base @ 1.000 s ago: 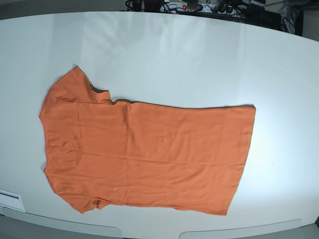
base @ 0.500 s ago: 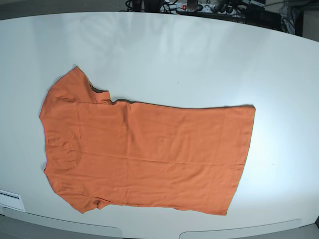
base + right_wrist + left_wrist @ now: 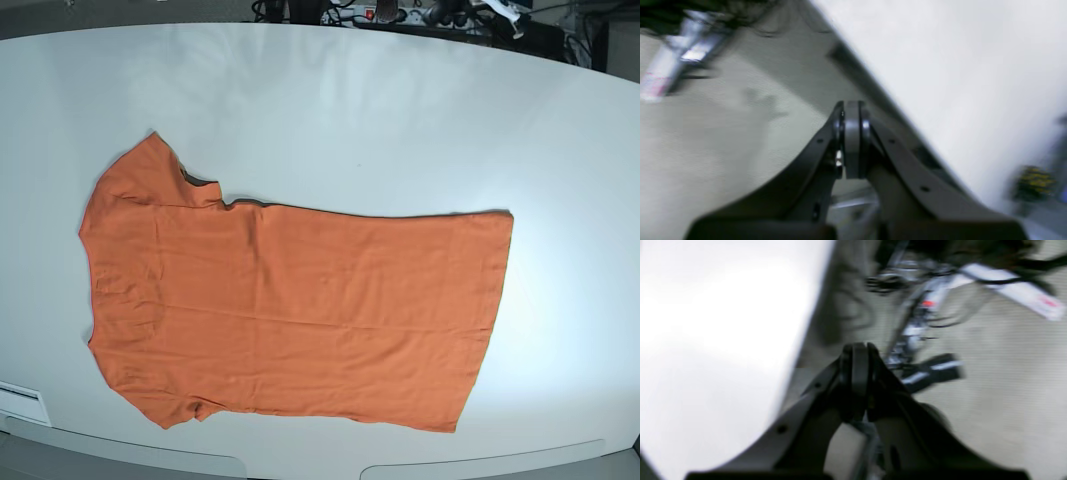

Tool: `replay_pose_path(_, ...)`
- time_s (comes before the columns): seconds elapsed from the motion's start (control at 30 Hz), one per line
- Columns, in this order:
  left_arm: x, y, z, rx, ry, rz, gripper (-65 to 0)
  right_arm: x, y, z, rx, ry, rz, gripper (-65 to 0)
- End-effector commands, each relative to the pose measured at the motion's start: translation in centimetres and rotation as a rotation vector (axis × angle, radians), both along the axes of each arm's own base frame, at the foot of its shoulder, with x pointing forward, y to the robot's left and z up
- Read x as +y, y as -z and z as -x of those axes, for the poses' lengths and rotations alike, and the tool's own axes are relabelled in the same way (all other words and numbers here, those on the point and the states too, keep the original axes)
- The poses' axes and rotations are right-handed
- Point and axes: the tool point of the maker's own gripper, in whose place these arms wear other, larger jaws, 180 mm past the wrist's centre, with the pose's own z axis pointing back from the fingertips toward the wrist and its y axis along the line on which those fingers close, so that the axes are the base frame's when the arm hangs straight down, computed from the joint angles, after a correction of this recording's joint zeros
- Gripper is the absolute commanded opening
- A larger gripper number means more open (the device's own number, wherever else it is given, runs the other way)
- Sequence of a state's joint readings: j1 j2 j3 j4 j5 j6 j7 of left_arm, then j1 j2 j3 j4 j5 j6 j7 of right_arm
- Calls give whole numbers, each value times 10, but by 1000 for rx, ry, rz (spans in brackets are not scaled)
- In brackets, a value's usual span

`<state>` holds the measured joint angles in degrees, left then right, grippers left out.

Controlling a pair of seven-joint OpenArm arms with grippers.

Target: Fold the T-shirt properly

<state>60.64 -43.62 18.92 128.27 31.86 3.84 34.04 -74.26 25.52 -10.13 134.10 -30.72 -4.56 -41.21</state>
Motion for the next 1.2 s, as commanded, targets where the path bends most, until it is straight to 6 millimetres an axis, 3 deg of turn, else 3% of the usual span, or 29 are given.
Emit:
replay_pose_path(0.0,3,-8,-13,-49,3,-5,-650,-2,-11,-11,-61,-38,25,-650)
replay_pose_path(0.07,14,-12,-35,-105,3,-34,-650,-7,-15,-20,-92,-70,51,-650)
replay_pose_path(0.23,30,-28,-86,-196,59,-9,-650,-12,-26,-66,-233,-129,54,-650)
replay_pose_path(0.37,28,-40,-122,-263,180,36,-650,-5,-29,-101,-299,-127,-65,-650)
replay_pose_path(0.47,42,-36,-142,-266,269,-4,-650,-3,-33,-121,-337,-107,-138,-650)
replay_pose_path(0.63,68,-27,-169,-225,406,7,-650,-1,-37,-130,-367,-97,-165,-650)
replay_pose_path(0.77,79,-35,-188,-176,512,93,-650,-1,-37,-130,-368,-97,-166,-650)
replay_pose_path(0.83,83,-39,-194,-155,535,133,-549,-1,-37,-130,-368,-97,-166,-650)
replay_pose_path(0.97,97,-32,-208,-136,523,116,-277,-1,-37,-130,-368,-97,-166,-650)
replay_pose_path(1.17,111,-4,-226,-151,603,-44,-255,-1,-37,-130,-367,-96,-167,-650)
